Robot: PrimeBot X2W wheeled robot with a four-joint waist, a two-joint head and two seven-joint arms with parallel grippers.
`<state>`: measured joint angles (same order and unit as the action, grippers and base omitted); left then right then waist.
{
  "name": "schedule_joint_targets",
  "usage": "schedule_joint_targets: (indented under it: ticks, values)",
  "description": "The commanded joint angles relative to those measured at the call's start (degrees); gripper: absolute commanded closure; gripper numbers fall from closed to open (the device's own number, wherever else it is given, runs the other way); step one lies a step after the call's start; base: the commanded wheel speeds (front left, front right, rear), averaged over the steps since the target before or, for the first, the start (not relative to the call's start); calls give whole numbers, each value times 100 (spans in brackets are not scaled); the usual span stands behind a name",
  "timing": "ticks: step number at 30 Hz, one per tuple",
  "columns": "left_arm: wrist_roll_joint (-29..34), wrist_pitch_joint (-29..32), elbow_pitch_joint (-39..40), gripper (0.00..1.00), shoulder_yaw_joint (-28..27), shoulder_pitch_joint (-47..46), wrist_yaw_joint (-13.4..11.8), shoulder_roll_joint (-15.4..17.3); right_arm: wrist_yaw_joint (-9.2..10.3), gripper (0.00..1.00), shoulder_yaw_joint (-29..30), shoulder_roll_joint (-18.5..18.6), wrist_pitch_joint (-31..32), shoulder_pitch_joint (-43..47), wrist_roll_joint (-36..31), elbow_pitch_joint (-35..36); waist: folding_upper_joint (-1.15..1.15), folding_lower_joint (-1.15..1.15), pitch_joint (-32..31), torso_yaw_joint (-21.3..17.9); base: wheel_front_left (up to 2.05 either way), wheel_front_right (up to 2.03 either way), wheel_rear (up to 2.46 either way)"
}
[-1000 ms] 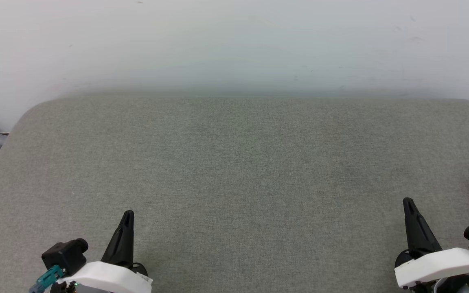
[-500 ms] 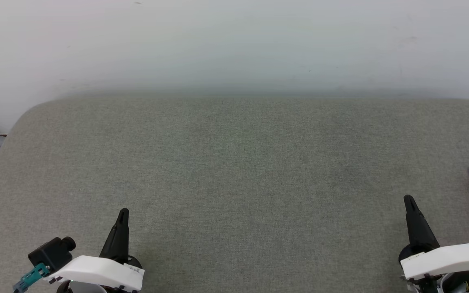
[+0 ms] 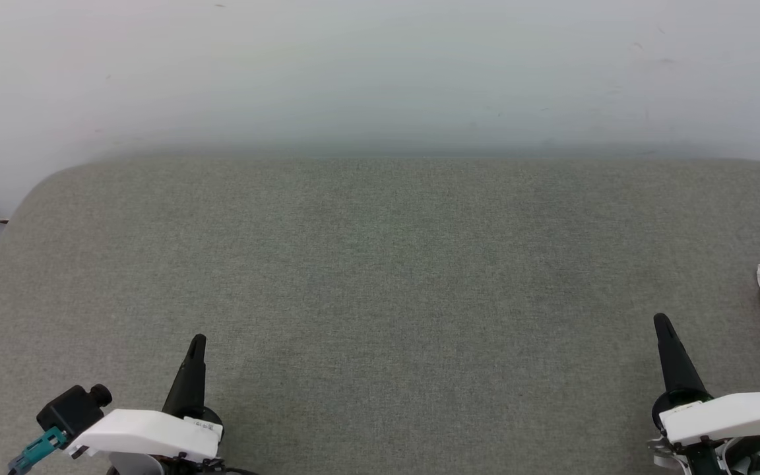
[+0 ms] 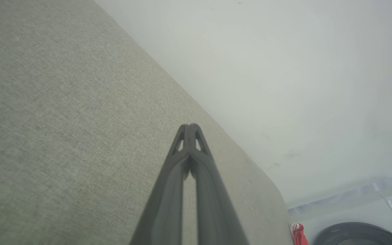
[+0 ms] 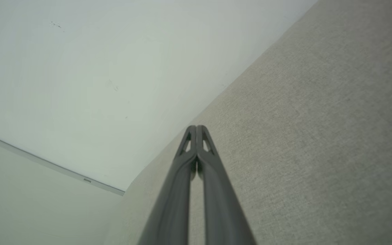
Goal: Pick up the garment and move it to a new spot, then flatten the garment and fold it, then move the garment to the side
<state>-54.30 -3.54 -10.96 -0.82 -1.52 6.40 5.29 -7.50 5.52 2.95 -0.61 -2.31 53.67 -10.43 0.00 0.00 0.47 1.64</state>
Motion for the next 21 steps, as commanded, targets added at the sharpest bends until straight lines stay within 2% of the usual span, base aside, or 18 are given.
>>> schedule_joint_targets:
  ticks: [1, 21]
  values:
    - [-163, 43, 37, 100, -54, -164, 29, 9, 0, 100, 16, -3, 22, -151, 171, 35, 0, 0, 0, -3, 0, 0, 0]
    - [-1377, 370, -78, 100, -233, -283, 64, -80, 0, 100, 46, -6, 262, -246, 1405, -97, 0, 0, -8, -45, 0, 0, 0]
